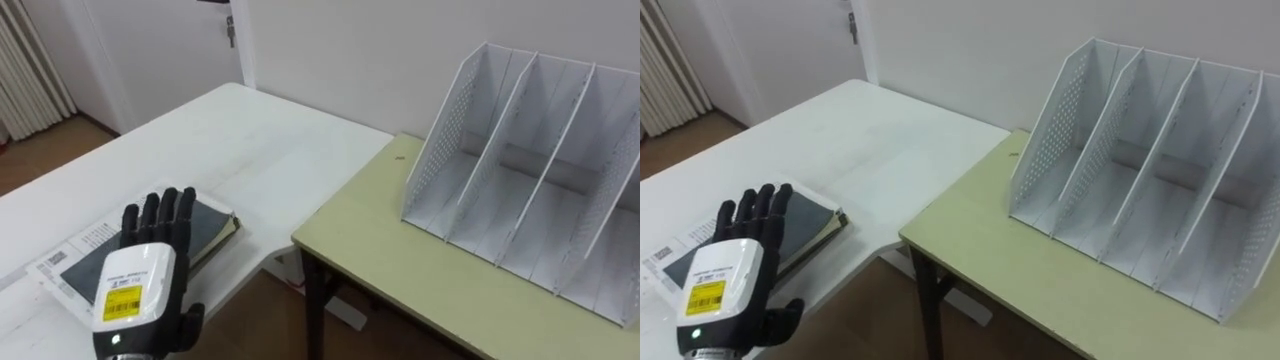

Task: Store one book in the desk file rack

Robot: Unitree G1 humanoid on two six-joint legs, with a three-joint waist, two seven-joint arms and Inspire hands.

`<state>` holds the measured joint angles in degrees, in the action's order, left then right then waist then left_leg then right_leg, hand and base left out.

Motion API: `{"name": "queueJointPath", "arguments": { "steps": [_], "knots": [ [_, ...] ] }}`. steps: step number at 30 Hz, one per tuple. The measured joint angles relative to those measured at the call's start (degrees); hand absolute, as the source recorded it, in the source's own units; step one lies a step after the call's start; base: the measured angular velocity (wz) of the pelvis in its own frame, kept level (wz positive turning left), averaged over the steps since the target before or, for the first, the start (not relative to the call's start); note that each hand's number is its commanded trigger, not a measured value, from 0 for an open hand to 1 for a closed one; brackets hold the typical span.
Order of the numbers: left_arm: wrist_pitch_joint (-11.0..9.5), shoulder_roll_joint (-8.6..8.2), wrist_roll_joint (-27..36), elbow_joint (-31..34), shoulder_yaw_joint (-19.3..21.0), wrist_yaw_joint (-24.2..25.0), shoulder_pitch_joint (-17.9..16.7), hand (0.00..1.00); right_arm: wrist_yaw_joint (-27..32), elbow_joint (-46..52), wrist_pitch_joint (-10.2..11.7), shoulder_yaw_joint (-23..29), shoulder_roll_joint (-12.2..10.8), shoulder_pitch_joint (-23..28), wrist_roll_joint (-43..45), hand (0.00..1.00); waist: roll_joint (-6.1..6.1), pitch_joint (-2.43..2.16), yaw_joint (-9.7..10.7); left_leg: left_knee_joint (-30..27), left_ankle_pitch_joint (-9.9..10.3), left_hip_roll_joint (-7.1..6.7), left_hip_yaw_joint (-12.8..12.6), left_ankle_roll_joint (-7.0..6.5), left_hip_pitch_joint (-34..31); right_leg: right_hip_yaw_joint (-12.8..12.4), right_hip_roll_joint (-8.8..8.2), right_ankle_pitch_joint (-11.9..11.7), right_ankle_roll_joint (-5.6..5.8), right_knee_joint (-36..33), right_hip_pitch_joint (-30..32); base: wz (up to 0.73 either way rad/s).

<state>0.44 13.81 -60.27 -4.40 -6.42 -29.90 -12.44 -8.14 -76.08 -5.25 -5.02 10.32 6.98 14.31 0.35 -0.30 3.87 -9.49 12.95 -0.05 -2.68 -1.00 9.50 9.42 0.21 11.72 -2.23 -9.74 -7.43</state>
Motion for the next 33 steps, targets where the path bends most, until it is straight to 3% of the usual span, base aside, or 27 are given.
{"name": "queueJointPath", "arguments": {
  "steps": [10, 17, 27, 28, 29, 30, 31, 33],
  "knots": [
    [2.5, -0.04, 0.0, -1.8, 0.1, -1.0, -1.0, 0.00, 0.7, 0.2, -2.3, 0.1, 0.6, 0.0, -0.3, 0.00, 0.24, -0.14, -0.2, 0.0, 0.0, -0.01, -0.1, 0.00, 0.0, -0.1, 0.01, 0.0, 0.00, -0.1, 0.0, 0.00],
    [4.2, -0.07, 0.7, -5.0, 0.1, -0.4, -1.3, 0.00, 1.3, 0.3, -2.4, 0.0, 0.9, -0.2, -0.9, 0.00, 0.89, -0.14, -1.2, 0.1, 0.0, -0.01, 0.3, 0.00, 0.3, -0.8, 0.10, -0.1, -0.01, -0.1, -0.3, -0.04],
    [4.4, -1.38, 2.3, -9.2, 0.0, 3.0, -1.5, 0.00, 1.1, 0.9, -2.4, 0.1, 0.9, -0.2, -2.8, 0.00, 0.68, -0.07, -1.5, 0.0, 0.0, 0.02, 0.4, 0.00, 0.7, -0.7, 0.12, 0.0, 0.01, -0.3, -0.6, 0.01],
    [4.4, -1.39, 2.3, -9.2, 0.0, 3.5, -1.5, 0.21, 1.1, 1.0, -2.5, 0.1, 0.9, -0.2, -2.8, 0.00, 0.65, -0.08, -1.5, 0.0, 0.0, 0.02, 0.4, 0.00, 0.6, -0.7, 0.12, -0.1, 0.04, -0.3, -0.6, 0.00],
    [4.4, -1.39, 2.3, -9.2, 0.0, 4.0, -1.5, 0.63, 1.1, 1.0, -2.6, 0.1, 0.9, -0.2, -2.8, 0.00, 0.64, -0.08, -1.5, 0.0, 0.0, 0.02, 0.4, 0.00, 0.6, -0.7, 0.12, -0.1, 0.06, -0.3, -0.6, 0.00],
    [4.4, -1.39, 2.3, -9.2, 0.0, 4.2, -1.5, 0.68, 1.1, 1.0, -2.9, 0.1, 0.9, -0.2, -2.8, 0.00, 0.64, -0.08, -1.5, 0.1, 0.0, 0.02, 0.4, 0.00, 0.6, -0.7, 0.12, -0.1, 0.07, -0.3, -0.6, 0.00],
    [4.4, -1.41, 2.3, -9.2, 0.0, 4.3, -1.5, 0.87, 1.1, 1.0, -3.2, 0.1, 0.9, -0.2, -2.8, 0.00, 0.65, -0.08, -1.5, 0.1, 0.0, 0.02, 0.4, 0.00, 0.6, -0.6, 0.13, -0.1, 0.08, -0.3, -0.5, 0.00],
    [4.4, -1.42, 2.4, -9.2, 0.0, 4.4, -1.5, 1.00, 1.1, 1.2, -3.7, 0.1, 0.9, -0.2, -2.7, 0.00, 0.66, -0.08, -1.5, 0.2, 0.0, 0.02, 0.4, 0.00, 0.6, -0.5, 0.15, -0.2, 0.07, -0.3, -0.5, 0.00]
  ]
}}
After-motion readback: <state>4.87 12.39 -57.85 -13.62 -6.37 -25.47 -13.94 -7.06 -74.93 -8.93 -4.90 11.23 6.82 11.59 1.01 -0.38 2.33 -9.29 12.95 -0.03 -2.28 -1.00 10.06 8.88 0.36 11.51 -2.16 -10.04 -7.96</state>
